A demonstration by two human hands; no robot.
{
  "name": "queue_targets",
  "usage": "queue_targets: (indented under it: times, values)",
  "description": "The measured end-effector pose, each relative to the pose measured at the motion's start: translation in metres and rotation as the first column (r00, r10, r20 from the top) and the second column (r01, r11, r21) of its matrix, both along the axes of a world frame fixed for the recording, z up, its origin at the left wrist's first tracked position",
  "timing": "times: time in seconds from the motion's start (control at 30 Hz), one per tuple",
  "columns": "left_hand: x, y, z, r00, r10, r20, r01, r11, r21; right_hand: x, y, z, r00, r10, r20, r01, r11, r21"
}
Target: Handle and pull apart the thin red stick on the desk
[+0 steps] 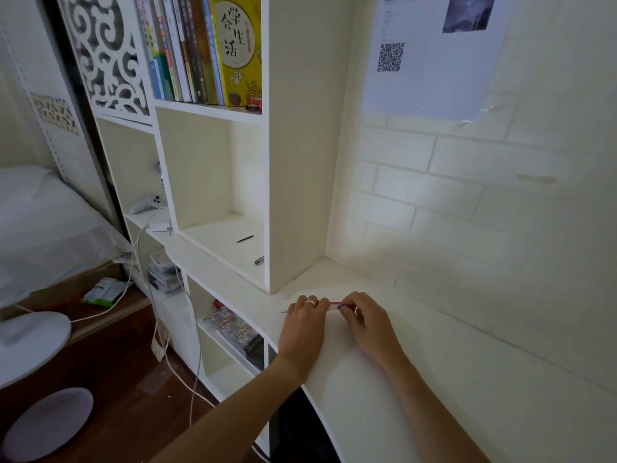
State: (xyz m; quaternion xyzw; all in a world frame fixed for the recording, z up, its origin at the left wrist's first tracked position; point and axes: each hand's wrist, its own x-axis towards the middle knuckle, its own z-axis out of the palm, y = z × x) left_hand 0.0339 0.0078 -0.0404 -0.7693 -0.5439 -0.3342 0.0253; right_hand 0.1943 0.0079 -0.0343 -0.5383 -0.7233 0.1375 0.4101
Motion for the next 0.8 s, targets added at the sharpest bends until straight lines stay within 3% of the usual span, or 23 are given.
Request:
queue_targets:
  times: [0.13,0.3,0.8]
  values:
    - [0.0002,-0.0001,-0.0011,1.000,-0.011,-0.016,0.011,1.000,0.008,-0.0031,0.0016,-0.0024,0.997,-0.067,-0.034,0.063,0.991,-0.119]
    - [0.0005,-0.0017,-0.0005,0.999,-0.021,-0.038,0.021,1.000,0.016,-0.0017,0.0011,-0.0024,0.999,-0.038,0.013,0.039,0.998,-0.053]
    - [0.0011,-0.0010,-0.0027,0.998,-0.023,-0.064,0.023,1.000,0.013,-0.0047,0.0028,-0.0017,0.996,-0.082,-0.032,0.077,0.988,-0.136]
